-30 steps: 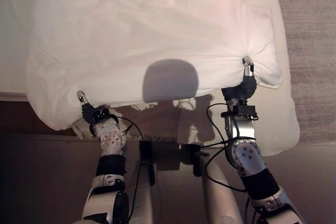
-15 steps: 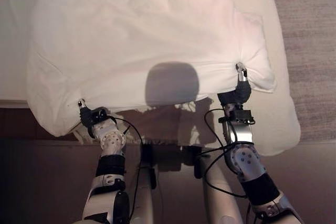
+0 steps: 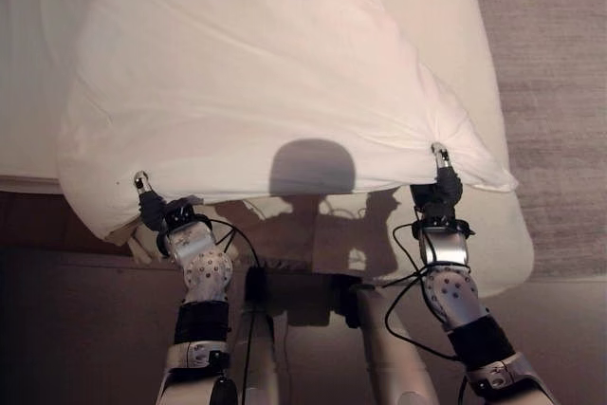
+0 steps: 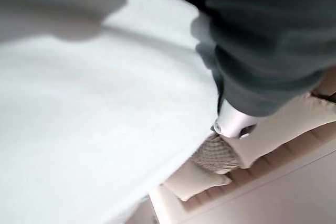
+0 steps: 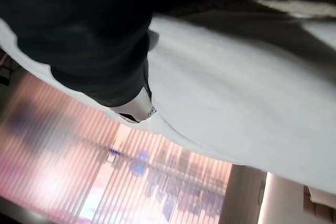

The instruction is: Make the bed

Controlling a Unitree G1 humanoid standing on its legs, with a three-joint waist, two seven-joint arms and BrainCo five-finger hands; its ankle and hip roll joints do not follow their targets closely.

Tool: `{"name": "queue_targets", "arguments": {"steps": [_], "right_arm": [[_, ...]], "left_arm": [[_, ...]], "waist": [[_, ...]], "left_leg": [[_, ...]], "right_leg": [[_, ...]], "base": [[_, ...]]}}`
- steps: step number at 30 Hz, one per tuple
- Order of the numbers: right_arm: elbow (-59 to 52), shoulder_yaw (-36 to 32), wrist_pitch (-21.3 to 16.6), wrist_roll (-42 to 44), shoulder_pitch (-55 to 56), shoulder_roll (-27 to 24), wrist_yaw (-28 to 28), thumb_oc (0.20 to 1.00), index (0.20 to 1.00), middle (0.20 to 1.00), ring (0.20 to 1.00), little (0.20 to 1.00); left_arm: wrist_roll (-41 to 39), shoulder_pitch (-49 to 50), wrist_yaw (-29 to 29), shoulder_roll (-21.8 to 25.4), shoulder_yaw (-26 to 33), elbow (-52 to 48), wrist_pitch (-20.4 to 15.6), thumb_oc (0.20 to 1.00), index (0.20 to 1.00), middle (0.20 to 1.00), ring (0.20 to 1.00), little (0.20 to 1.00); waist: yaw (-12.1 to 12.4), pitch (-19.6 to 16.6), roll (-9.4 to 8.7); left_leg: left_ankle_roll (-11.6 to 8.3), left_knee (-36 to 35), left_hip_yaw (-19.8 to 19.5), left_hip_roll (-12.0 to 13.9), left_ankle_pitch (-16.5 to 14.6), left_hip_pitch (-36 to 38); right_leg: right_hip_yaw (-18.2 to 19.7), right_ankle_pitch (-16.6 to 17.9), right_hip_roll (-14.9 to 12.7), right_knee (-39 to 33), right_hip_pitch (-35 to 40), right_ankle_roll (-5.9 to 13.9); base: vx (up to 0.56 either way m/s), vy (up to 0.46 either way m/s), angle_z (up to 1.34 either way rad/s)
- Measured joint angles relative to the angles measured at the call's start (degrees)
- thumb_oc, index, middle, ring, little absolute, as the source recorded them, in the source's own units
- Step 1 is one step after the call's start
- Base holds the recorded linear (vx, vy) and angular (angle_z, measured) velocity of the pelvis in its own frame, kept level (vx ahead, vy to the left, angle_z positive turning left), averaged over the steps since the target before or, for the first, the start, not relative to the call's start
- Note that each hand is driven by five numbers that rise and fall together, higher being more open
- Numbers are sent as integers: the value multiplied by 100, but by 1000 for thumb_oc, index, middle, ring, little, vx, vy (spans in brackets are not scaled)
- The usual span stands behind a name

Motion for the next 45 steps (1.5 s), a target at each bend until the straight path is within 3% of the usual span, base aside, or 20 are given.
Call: {"name": "queue_targets", "arguments": {"steps": [3, 6, 7, 8, 10, 12, 14, 16, 18, 19, 20, 22, 26, 34, 35, 36, 38, 40, 43, 45], "right_arm": [[13, -115, -21, -4, 86, -50, -135, 200, 200, 200, 200, 200], [-11, -421, -137, -36, 211, -29, -134, 200, 200, 200, 200, 200], [21, -495, -151, -30, 360, 64, -125, 200, 200, 200, 200, 200], [15, -531, -151, -26, 397, 77, -108, 200, 200, 200, 200, 200], [4, -464, -153, -21, 551, 103, -53, 200, 200, 200, 200, 200], [-50, -539, -138, -20, 850, 285, 82, 200, 200, 200, 200, 200], [-33, -400, -59, 13, 875, 341, 118, 200, 200, 200, 200, 200], [-52, -407, -35, 4, 977, 280, 227, 200, 200, 200, 200, 200], [-30, -412, -33, -1, 1017, 201, 258, 200, 200, 200, 200, 200], [9, -414, -29, 1, 1019, 146, 268, 200, 200, 200, 200, 200], [122, -390, 23, 4, 920, 161, 268, 200, 200, 200, 200, 200], [237, -363, 57, 4, 884, 149, 268, 200, 200, 200, 200, 200], [285, -402, 95, -28, 792, 9, 161, 200, 200, 200, 200, 200], [697, -456, 97, -97, 583, -39, 46, 200, 200, 200, 200, 200], [739, -463, 92, -95, 521, -23, 46, 200, 200, 200, 200, 200], [671, -466, 118, -97, 575, 12, 24, 200, 200, 200, 200, 200], [692, -496, 118, -96, 618, 2, 33, 200, 200, 200, 200, 200], [695, -504, 116, -95, 636, 3, 38, 200, 200, 200, 200, 200], [699, -543, 109, -96, 702, -13, 39, 200, 200, 200, 200, 200], [677, -616, 71, -98, 763, -55, -4, 200, 200, 200, 200, 200]], "left_arm": [[-9, -83, -148, 48, -192, 17, 22, 200, 200, 200, 200, 200], [-12, -158, -334, 170, -681, 168, 94, 200, 200, 200, 200, 200], [-61, -75, -409, 168, -787, 258, 146, 200, 200, 200, 200, 200], [-65, -39, -445, 142, -802, 288, 167, 200, 200, 200, 200, 200], [-66, 12, -546, 197, -801, 254, 181, 200, 200, 200, 200, 200], [-61, 165, -755, 334, -843, 255, 339, 200, 200, 200, 200, 200], [-47, 303, -746, 343, -722, 95, 353, 200, 200, 200, 200, 200], [-42, 403, -712, 381, -736, -10, 409, 200, 200, 200, 200, 200], [7, 515, -695, 395, -810, -134, 449, 200, 200, 200, 200, 200], [6, 584, -662, 373, -836, -234, 496, 200, 200, 200, 200, 200], [7, 631, -641, 386, -782, -266, 498, 200, 200, 200, 200, 200], [6, 654, -590, 374, -788, -348, 503, 200, 200, 200, 200, 200], [7, 721, -513, 249, -782, -453, 548, 200, 200, 200, 200, 200], [2, 732, -513, 120, -864, -480, 583, 200, 200, 200, 200, 200], [2, 691, -513, 163, -874, -475, 589, 200, 200, 200, 200, 200], [4, 672, -509, 175, -838, -518, 602, 200, 200, 200, 200, 200], [4, 648, -506, 146, -835, -529, 600, 200, 200, 200, 200, 200], [5, 655, -500, 97, -831, -539, 590, 200, 200, 200, 200, 200], [4, 678, -497, -25, -848, -531, 587, 200, 200, 200, 200, 200], [6, 690, -518, -33, -1024, -573, 580, 200, 200, 200, 200, 200]], "waist": [[-10, 0, 1], [-178, 5, 12], [-267, 12, 28], [-283, 8, 35], [-267, -12, 57], [-310, -46, 62], [-93, -64, 98], [-178, -100, 41], [-292, -125, 4], [-285, -138, -19], [-253, -138, -9], [-276, -152, 5], [-235, -172, 20], [-138, -191, 43], [-135, -165, -22], [-61, -212, -150], [-107, -236, -101], [-115, -259, -47], [-124, -317, 80], [-115, -477, 313]], "left_leg": [[-70, -32, 46, 160, -14, 89], [-190, 508, 137, -429, -36, -253], [-121, 689, 320, -761, -169, -212], [26, 786, 330, -827, -257, -188], [175, 923, 661, -935, -331, -172], [490, 1204, 916, -1179, -447, -228], [590, 926, 882, -1149, -299, -173], [707, 604, 940, -1300, -107, -104], [778, 471, 1208, -1445, -23, -87], [801, 433, 1275, -1592, -9, -91], [776, 403, 1176, -1616, -7, -98], [744, 256, 1021, -1625, 66, -51], [736, -22, 1142, -1502, 194, 29], [480, 236, 492, -1568, 104, -25], [141, 632, 402, -1593, -78, -189], [139, 782, -83, -1322, -225, -312], [51, 313, -712, -694, -195, -225], [-95, -205, -977, -209, -103, -150], [-76, -397, -821, -64, -86, -121], [73, -274, -529, -323, 47, -148]], "right_leg": [[23, 40, -39, -22, -18, 77], [7, 245, -590, -386, 124, 422], [160, 393, -829, -696, 403, 534], [211, 456, -953, -854, 515, 632], [683, 595, -1028, -1367, 781, 525], [672, 941, -1244, -1610, 1024, 376], [674, 506, -597, -277, 388, 722], [478, 97, 34, 340, 221, 648], [286, 127, 503, 291, 243, 503], [304, 97, 622, -70, 351, -36], [376, 186, 661, -346, 428, -263], [427, 430, 743, -734, 556, -490], [514, 677, 815, -1179, 690, -413], [470, 495, 665, -813, 653, -762], [477, 543, 615, -869, 659, -844], [527, 713, 579, -1005, 666, -791], [481, 624, 618, -941, 674, -718], [479, 528, 648, -858, 648, -673], [479, 454, 636, -726, 575, -491], [485, 461, 623, -730, 403, -292]], "base": [[-26, 493, 9], [138, 730, 49], [110, 460, 52], [203, 665, 5], [147, 484, -12], [-32, 339, 19], [-41, 291, -28], [-30, 133, 19], [-30, 88, 31], [-53, 20, -21], [-80, 29, -42], [-85, -50, -40], [-74, -159, -26], [-67, -29, 15], [25, 221, -1], [26, 142, 4], [58, 306, 9], [34, 277, -2], [22, 590, -17], [101, 603, -25]]}}
